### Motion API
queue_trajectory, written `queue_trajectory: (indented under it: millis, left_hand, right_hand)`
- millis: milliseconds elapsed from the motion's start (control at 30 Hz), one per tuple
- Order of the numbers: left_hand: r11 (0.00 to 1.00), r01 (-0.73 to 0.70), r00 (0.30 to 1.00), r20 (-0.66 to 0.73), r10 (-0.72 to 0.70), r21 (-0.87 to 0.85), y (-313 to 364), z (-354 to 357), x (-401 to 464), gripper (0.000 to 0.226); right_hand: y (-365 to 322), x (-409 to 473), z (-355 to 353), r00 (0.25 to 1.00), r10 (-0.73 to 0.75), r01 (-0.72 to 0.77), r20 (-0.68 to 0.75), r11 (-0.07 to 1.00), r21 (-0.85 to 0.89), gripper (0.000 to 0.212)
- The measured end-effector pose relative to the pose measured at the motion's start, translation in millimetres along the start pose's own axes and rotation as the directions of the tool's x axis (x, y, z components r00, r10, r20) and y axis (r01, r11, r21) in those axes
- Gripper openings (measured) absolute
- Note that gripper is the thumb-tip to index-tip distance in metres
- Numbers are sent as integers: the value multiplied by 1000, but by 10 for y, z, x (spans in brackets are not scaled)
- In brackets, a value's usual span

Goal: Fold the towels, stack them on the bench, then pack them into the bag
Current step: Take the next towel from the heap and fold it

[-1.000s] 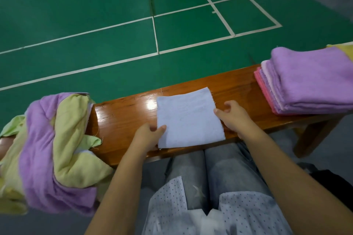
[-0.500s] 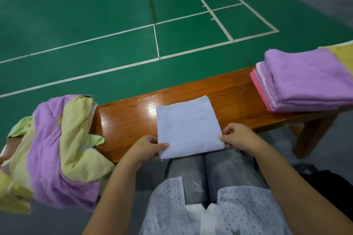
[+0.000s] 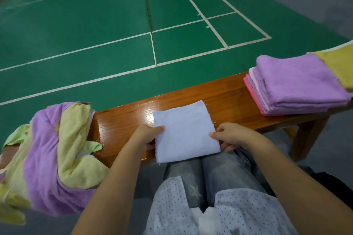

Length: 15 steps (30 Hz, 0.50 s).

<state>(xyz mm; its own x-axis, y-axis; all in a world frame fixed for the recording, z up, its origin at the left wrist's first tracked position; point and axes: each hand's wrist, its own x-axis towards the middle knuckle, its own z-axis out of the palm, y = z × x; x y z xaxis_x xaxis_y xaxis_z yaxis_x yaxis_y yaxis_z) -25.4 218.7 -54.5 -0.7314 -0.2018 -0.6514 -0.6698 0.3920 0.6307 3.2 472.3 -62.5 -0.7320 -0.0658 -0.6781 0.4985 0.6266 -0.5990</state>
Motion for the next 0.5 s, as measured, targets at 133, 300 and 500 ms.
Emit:
queue_trajectory:
  millis: [133,300,500]
  left_hand:
    - [994,32,998,51,-28,-100,8,-33,-5,32]
    - [963,74,979,202,-21,-261,-18,-44,-38,26]
    - [946,62,968,251,21,-319,-77,-101,-34,45]
  right_hand:
    - [-75,73,15,997,-10,13,-73,999,31,38]
    - [-173,144,42,996,37,-27,-81,991,128,57]
    - [-225,219,64,981,-59,65,-183,997,29,61]
